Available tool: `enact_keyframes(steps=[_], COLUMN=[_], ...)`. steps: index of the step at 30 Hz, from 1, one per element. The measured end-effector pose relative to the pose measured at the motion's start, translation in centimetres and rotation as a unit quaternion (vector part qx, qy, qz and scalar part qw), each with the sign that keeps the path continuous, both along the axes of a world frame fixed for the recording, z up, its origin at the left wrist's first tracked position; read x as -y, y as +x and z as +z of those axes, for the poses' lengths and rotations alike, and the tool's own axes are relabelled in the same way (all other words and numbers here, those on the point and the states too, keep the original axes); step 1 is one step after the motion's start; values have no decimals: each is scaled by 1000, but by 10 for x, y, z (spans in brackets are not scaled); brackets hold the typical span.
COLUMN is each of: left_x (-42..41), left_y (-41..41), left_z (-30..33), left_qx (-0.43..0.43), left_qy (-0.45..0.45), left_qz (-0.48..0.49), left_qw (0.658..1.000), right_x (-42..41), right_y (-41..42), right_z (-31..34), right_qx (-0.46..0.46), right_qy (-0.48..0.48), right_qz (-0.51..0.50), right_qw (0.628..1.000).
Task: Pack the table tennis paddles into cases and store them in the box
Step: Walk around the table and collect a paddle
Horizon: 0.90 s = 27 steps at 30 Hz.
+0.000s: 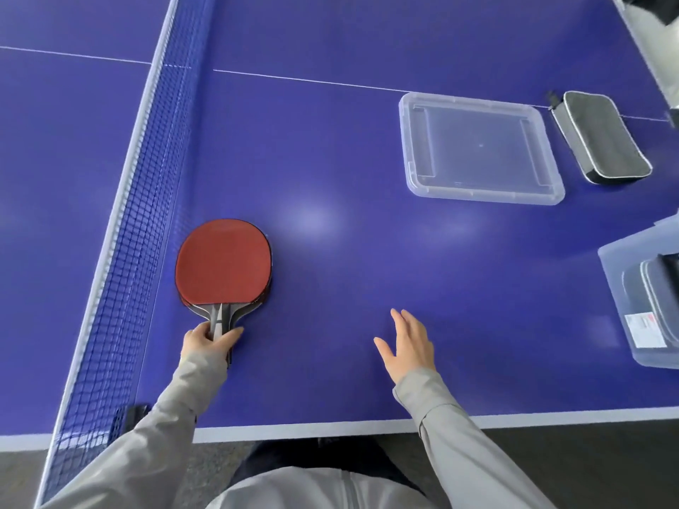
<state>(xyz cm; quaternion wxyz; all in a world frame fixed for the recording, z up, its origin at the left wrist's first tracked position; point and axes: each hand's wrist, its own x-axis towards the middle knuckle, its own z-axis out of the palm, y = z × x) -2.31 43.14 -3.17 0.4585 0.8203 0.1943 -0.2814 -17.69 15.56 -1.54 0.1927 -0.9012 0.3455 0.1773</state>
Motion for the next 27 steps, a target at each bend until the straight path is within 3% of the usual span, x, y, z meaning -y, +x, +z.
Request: enact_keyframes(steps=[5, 10, 22, 27], left_x=[4, 2, 1, 1], left_y=[-3, -1, -4, -22], left_z=[6, 3, 5, 17], left_qx=[58, 74, 75, 112], left_qy=[96, 136, 128, 162], left_qz=[8, -20, -51, -70], left_qw=[994, 988, 988, 978], right_x=[-4, -9, -11, -7], right_y=[6, 4, 0, -9], right_z=[-9, -14, -13, -2], right_qx=[-40, -67, -73, -30], right_qy=[-27, -57, -66, -30], right_qz=[9, 27, 36, 12], right_qw=[999, 996, 994, 999])
